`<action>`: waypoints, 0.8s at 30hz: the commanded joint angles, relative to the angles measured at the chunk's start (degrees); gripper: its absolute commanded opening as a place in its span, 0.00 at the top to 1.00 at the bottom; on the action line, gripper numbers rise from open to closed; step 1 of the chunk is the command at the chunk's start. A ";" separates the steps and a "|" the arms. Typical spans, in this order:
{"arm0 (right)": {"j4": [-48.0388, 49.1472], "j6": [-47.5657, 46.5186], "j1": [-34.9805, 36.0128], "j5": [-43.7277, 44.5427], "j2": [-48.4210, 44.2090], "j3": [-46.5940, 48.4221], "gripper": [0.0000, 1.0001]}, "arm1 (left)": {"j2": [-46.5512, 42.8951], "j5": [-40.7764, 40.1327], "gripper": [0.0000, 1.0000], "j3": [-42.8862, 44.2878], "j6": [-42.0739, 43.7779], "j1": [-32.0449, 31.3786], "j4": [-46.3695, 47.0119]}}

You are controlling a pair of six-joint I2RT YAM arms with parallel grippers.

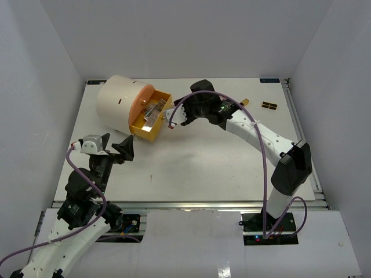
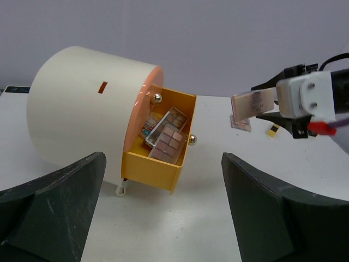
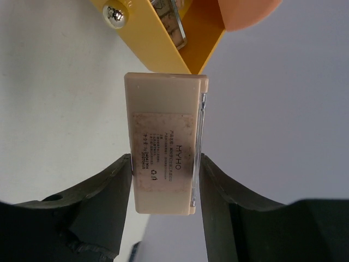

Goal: Organize the makeup

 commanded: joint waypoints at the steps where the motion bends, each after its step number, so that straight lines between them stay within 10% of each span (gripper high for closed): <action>1: 8.79 -19.08 3.78 4.64 4.34 1.06 0.92 | -0.56 -1.92 0.02 -0.77 -0.09 0.90 0.81; 24: 15.52 -21.25 9.28 6.42 18.25 15.56 0.75 | -1.52 -1.13 0.02 -0.85 0.09 2.35 1.07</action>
